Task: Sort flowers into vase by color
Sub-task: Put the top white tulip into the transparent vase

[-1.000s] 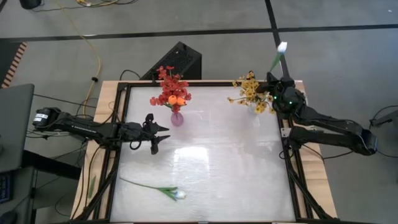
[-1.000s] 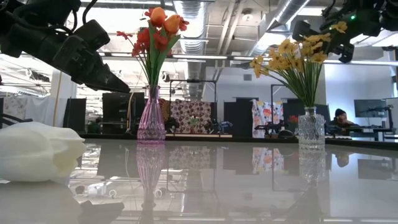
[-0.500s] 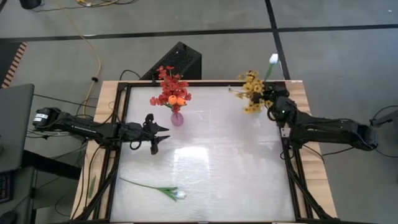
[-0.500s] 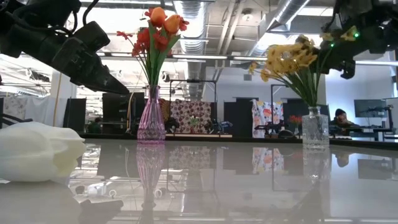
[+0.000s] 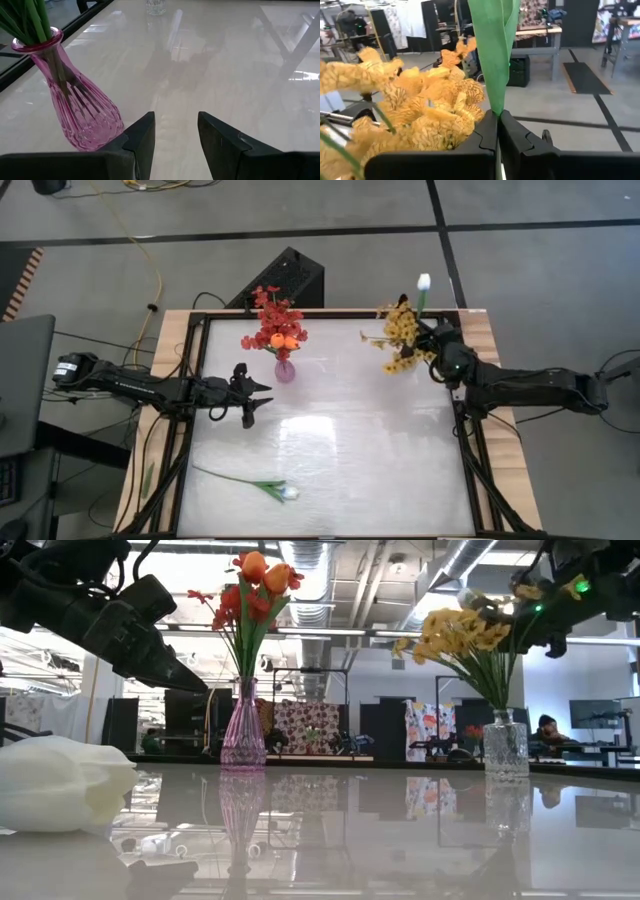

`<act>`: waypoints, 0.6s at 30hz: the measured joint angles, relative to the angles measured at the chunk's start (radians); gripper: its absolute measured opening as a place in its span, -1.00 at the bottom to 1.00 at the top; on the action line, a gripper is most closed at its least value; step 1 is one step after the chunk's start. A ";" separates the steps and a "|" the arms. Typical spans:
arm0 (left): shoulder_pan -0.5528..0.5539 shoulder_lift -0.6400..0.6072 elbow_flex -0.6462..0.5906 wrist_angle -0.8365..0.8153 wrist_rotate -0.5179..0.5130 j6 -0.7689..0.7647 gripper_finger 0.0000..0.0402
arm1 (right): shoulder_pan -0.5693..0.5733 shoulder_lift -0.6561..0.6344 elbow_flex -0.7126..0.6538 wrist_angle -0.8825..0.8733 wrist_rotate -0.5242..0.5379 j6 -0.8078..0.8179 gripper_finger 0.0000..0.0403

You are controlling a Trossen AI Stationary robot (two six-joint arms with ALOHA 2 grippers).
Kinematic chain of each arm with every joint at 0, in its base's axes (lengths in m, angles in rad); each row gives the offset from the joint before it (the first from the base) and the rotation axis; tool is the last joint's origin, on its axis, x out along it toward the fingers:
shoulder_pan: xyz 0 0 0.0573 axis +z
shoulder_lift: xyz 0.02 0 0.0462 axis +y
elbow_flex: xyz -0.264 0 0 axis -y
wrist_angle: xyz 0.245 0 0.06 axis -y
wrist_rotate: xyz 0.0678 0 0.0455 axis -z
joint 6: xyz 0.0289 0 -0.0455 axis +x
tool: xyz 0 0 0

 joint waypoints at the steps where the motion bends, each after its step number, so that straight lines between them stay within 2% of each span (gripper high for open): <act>1: 0.000 0.000 0.000 0.000 0.000 -0.003 -0.31 | 0.005 -0.008 0.000 -0.002 0.001 -0.012 -0.83; 9: 0.000 0.000 0.000 0.000 0.000 -0.005 -0.31 | 0.034 -0.070 0.000 -0.025 -0.004 -0.122 -0.75; 18: 0.000 0.000 0.000 0.000 0.000 -0.012 -0.31 | 0.035 -0.130 0.007 -0.187 0.000 -0.122 -0.40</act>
